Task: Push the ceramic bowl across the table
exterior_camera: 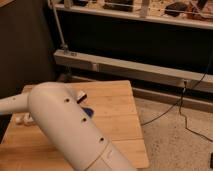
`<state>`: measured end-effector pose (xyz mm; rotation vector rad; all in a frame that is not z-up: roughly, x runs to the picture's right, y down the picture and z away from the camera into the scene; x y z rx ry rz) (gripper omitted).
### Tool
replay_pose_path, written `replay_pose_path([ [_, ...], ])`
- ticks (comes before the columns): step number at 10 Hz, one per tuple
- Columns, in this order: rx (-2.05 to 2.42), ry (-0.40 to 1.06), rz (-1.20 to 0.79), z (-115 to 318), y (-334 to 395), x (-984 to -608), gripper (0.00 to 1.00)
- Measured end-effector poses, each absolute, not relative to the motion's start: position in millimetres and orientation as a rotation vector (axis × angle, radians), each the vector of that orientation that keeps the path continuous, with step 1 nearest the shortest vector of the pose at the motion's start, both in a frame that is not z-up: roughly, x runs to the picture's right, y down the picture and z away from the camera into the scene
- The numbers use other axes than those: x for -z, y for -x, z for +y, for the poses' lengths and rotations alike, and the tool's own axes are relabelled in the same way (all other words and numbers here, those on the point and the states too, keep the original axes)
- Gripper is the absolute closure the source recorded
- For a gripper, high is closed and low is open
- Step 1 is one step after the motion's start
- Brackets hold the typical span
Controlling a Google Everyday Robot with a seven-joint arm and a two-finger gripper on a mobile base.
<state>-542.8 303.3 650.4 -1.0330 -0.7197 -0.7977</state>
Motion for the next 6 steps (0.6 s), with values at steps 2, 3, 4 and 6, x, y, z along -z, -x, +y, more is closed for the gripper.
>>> replay_pose_path([
  [2, 0.799, 1.038, -0.724, 305, 542, -651, 0.35],
  [3, 0.799, 1.041, -0.721, 306, 540, -652, 0.35],
  [4, 0.794, 1.045, -0.716, 307, 537, -654, 0.35],
  [6, 0.786, 1.053, -0.711, 308, 532, -656, 0.35],
])
